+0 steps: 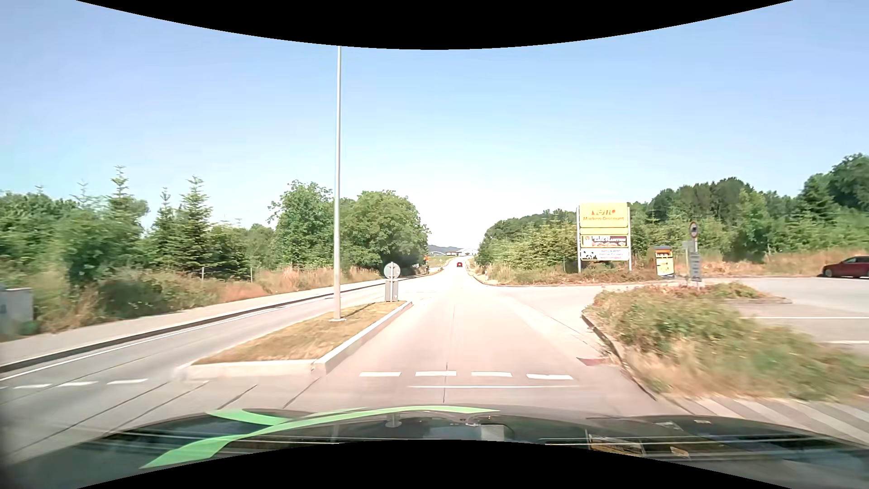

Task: Follow the waypoints while adhering to traffic rules and regulations

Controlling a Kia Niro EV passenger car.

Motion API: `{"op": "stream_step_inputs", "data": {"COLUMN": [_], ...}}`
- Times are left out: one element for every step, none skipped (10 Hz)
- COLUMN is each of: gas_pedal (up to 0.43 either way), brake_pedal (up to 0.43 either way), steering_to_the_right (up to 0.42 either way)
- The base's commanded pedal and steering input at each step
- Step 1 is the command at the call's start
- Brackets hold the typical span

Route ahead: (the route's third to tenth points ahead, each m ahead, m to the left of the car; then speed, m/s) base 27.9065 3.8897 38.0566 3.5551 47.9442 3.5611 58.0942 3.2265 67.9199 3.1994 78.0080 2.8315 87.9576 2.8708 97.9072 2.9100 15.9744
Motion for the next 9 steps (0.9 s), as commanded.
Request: {"op": "stream_step_inputs", "data": {"gas_pedal": [0.197, 0.209, 0.209, 0.197, 0.189, 0.189, 0.197, 0.209, 0.209], "brake_pedal": [0.000, 0.000, 0.000, 0.000, 0.000, 0.000, 0.000, 0.000, 0.000], "steering_to_the_right": [-0.003, -0.004, -0.004, -0.004, -0.003, -0.004, -0.004, -0.004, -0.005]}}
